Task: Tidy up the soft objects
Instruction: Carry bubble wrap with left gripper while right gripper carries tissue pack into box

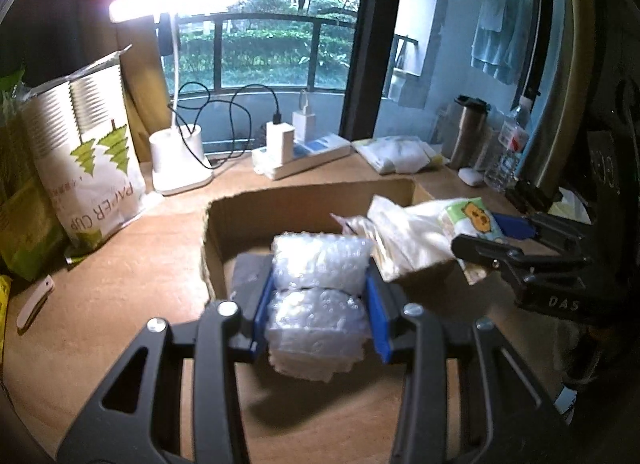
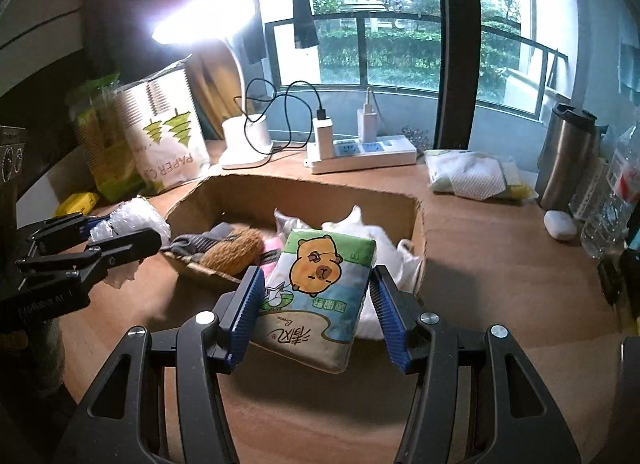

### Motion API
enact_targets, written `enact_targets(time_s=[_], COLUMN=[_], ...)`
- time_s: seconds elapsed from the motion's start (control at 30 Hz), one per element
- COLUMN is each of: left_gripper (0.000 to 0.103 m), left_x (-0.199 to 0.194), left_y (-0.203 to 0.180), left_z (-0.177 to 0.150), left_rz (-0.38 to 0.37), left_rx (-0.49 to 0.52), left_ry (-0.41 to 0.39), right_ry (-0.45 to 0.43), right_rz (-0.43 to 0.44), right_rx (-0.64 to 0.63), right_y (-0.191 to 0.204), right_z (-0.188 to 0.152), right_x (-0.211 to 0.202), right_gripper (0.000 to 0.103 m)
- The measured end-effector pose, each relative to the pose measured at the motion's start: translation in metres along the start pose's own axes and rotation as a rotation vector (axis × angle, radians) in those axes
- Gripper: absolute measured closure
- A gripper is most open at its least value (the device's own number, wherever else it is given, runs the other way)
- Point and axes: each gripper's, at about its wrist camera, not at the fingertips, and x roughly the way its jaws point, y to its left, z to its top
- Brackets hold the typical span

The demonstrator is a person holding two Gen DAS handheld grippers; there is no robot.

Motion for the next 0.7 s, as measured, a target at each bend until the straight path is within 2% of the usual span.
enact_targets(time_s=[0.7], left_gripper=[0.061], left_x=[0.055], left_y=[0.023], left_z=[0.016], left_rz=[0.026], left_rx=[-0.034], left_ry=[0.047], right_ry=[0.049], right_rz=[-0.027], right_rx=[0.025], right_y=[-0.029], right_z=[0.019], right_x=[0.049], right_gripper=[0.045])
